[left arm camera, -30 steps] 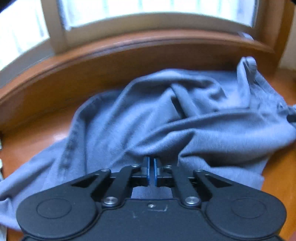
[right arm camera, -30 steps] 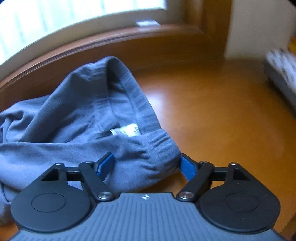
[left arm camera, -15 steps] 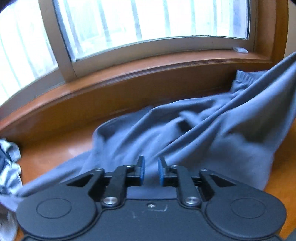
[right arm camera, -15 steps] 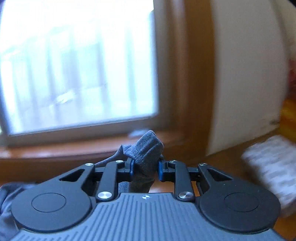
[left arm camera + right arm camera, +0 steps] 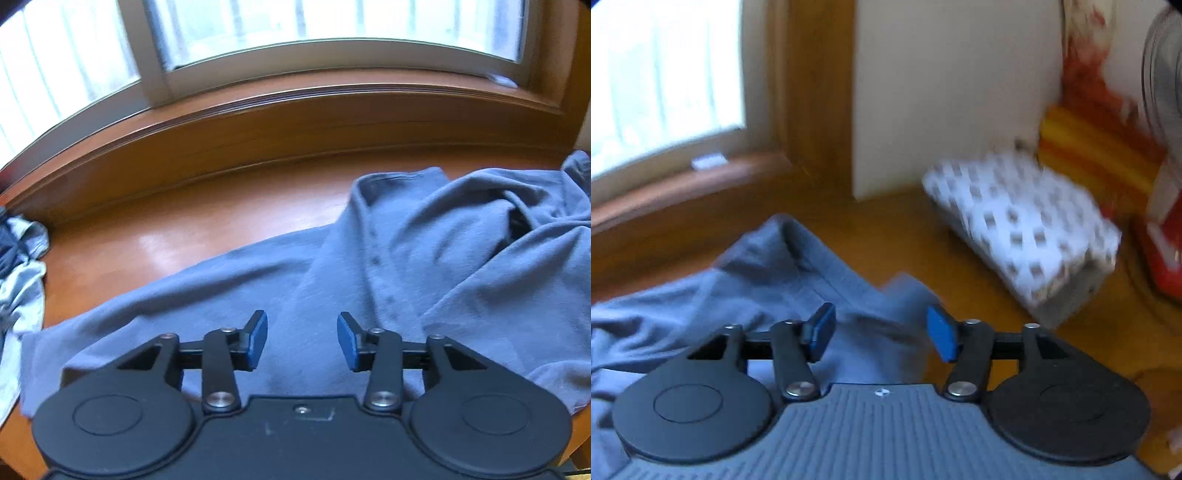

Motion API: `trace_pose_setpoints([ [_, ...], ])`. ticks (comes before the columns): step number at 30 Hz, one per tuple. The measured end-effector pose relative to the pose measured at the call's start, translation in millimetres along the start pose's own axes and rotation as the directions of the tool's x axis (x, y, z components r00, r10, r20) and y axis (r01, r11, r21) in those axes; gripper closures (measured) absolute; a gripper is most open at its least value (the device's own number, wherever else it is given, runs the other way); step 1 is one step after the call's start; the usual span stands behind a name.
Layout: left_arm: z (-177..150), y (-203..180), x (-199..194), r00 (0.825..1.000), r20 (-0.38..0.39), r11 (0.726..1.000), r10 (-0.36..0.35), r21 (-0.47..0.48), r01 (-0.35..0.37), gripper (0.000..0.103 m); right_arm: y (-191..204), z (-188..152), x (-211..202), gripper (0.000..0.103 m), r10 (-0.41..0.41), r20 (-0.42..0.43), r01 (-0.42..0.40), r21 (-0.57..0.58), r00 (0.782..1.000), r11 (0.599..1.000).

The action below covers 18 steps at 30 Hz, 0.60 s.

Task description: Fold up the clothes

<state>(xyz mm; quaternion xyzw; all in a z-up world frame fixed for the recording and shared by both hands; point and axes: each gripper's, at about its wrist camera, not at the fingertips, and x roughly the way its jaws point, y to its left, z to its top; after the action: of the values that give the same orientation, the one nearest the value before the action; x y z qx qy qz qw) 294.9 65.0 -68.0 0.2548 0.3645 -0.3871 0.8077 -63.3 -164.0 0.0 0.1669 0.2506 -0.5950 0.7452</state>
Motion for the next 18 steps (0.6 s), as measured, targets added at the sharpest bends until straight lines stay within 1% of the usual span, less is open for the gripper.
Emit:
trace_pose_setpoints([
  [1,-1,1,-1,1.0,-0.005,1.0,0.007,-0.006,-0.007,0.064,8,3,-10,0.038,0.016,0.037,-0.016,-0.019,0.999,1.0],
  [2,-2,2,-1,1.0,-0.01,1.0,0.014,-0.011,-0.014,0.063,20,4,-22,0.036,0.055,0.07,-0.052,-0.043,0.996,0.998],
  [3,-4,5,-2,1.0,-0.015,1.0,0.021,-0.021,-0.021,0.063,35,5,-32,0.033,0.118,0.092,-0.111,-0.072,0.989,0.991],
  [4,-7,8,-3,0.999,-0.02,0.999,0.028,-0.034,-0.029,0.063,52,6,-34,0.032,0.191,0.084,-0.182,-0.104,0.978,0.978],
  [5,-9,11,-4,0.999,-0.025,0.998,0.035,-0.046,-0.036,0.063,69,7,-36,0.03,0.266,0.071,-0.255,-0.133,0.961,0.958],
  [6,-12,14,-5,0.999,-0.031,0.997,0.042,-0.058,-0.044,0.061,88,2,-36,0.03,0.352,0.033,-0.343,-0.157,0.936,0.926],
  [7,-14,17,-6,0.998,-0.036,0.996,0.049,-0.07,-0.051,0.059,108,-2,-36,0.03,0.433,-0.007,-0.428,-0.177,0.901,0.886],
  [8,-17,20,-7,0.997,-0.042,0.995,0.058,-0.082,-0.061,0.057,128,-7,-35,0.03,0.509,-0.052,-0.509,-0.193,0.859,0.839],
  [9,-20,24,-9,0.997,-0.047,0.993,0.068,-0.095,-0.073,0.055,151,-14,-32,0.03,0.571,-0.114,-0.581,-0.207,0.813,0.787],
  [12,-27,36,-13,0.995,-0.048,0.989,0.088,-0.111,-0.093,0.054,211,-35,-31,0.03,0.681,-0.24,-0.722,-0.196,0.692,0.664],
  [13,-28,41,-14,0.995,-0.047,0.989,0.092,-0.116,-0.097,0.053,227,-40,-31,0.03,0.7,-0.273,-0.75,-0.186,0.66,0.635],
  [14,-30,46,-15,0.995,-0.042,0.988,0.094,-0.119,-0.099,0.052,243,-44,-33,0.03,0.712,-0.303,-0.771,-0.176,0.634,0.612],
  [16,-31,59,-12,0.995,-0.033,0.987,0.097,-0.126,-0.1,0.045,268,-53,-36,0.03,0.732,-0.345,-0.804,-0.15,0.588,0.575],
  [18,-31,73,-4,0.996,-0.034,0.988,0.087,-0.123,-0.091,0.045,291,-59,-37,0.03,0.732,-0.378,-0.816,-0.132,0.567,0.563],
])
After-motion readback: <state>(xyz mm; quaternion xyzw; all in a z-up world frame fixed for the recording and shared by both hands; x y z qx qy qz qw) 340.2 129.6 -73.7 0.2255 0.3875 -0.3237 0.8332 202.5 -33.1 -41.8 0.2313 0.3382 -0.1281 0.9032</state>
